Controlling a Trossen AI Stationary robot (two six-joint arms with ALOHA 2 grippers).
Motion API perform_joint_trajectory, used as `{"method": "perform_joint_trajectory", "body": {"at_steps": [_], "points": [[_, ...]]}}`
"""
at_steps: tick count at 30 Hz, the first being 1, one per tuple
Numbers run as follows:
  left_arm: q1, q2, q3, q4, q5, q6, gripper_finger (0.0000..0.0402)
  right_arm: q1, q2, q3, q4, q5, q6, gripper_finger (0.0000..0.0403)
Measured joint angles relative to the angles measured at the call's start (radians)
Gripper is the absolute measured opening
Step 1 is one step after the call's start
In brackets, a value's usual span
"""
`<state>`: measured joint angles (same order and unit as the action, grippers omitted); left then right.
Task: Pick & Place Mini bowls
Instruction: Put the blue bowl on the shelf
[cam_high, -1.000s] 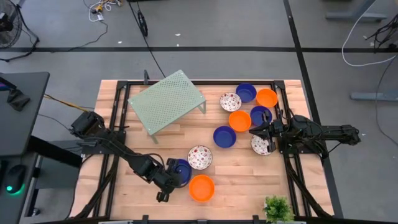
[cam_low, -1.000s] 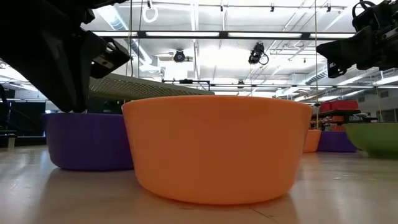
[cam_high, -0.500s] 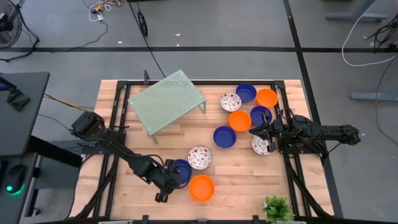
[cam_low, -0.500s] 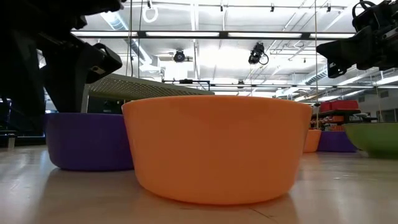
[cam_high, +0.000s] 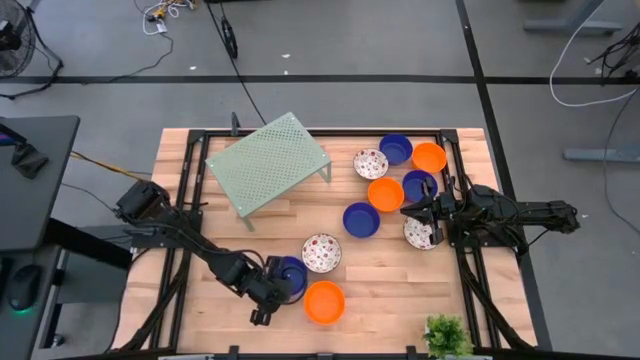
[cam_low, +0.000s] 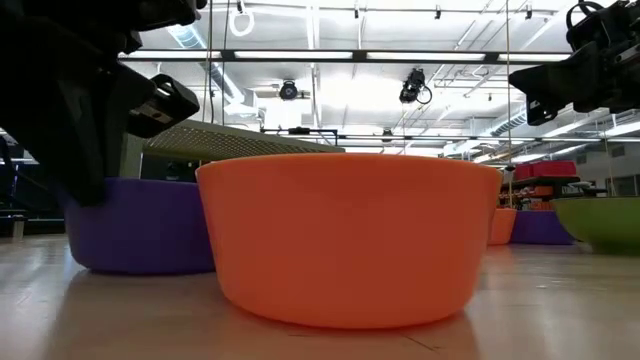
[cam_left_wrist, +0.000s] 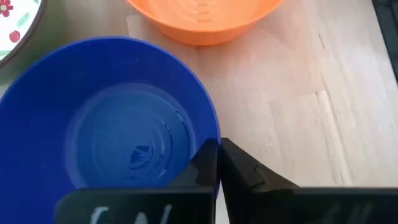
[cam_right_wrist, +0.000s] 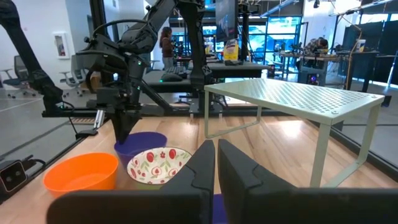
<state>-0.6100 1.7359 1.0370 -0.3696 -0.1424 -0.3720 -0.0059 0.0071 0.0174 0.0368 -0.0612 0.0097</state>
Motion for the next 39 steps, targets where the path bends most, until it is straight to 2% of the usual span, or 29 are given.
{"method": "perform_joint_trajectory", "body": {"at_steps": [4, 9, 12, 15, 19, 26, 30, 34, 39], "points": [[-0.001, -0.029, 0.022, -0.040, 0.032, -0.015, 0.0009, 0.000, 0.000, 0.000, 0.000, 0.000, 0.000, 0.0023], [0.005, -0.068, 0.214, -0.346, 0.022, -0.013, 0.0006, 0.000, 0.000, 0.000, 0.000, 0.000, 0.000, 0.0023], [0.028, -0.087, 0.371, -0.594, -0.063, -0.001, 0.0006, 0.000, 0.000, 0.000, 0.000, 0.000, 0.000, 0.0023], [0.075, -0.104, 0.510, -0.816, -0.191, 0.040, 0.0005, 0.000, 0.000, 0.000, 0.000, 0.000, 0.000, 0.0023], [0.195, -0.155, 0.607, -0.981, -0.309, 0.125, 0.0005, 0.000, 0.000, 0.000, 0.000, 0.000, 0.000, 0.0023], [0.523, -0.326, 0.608, -1.064, -0.329, 0.185, 0.0005, 0.000, 0.000, 0.000, 0.000, 0.000, 0.000, 0.0023], [0.682, -0.420, 0.587, -1.044, -0.307, 0.189, 0.0007, 0.000, 0.000, 0.000, 0.000, 0.000, 0.000, 0.0023], [0.792, -0.528, 0.452, -0.946, -0.246, 0.189, 0.0004, 0.000, 0.000, 0.000, 0.000, 0.000, 0.000, 0.0023], [0.862, -0.614, 0.269, -0.825, -0.220, 0.185, 0.0010, 0.000, 0.000, 0.000, 0.000, 0.000, 0.000, 0.0023]]}}
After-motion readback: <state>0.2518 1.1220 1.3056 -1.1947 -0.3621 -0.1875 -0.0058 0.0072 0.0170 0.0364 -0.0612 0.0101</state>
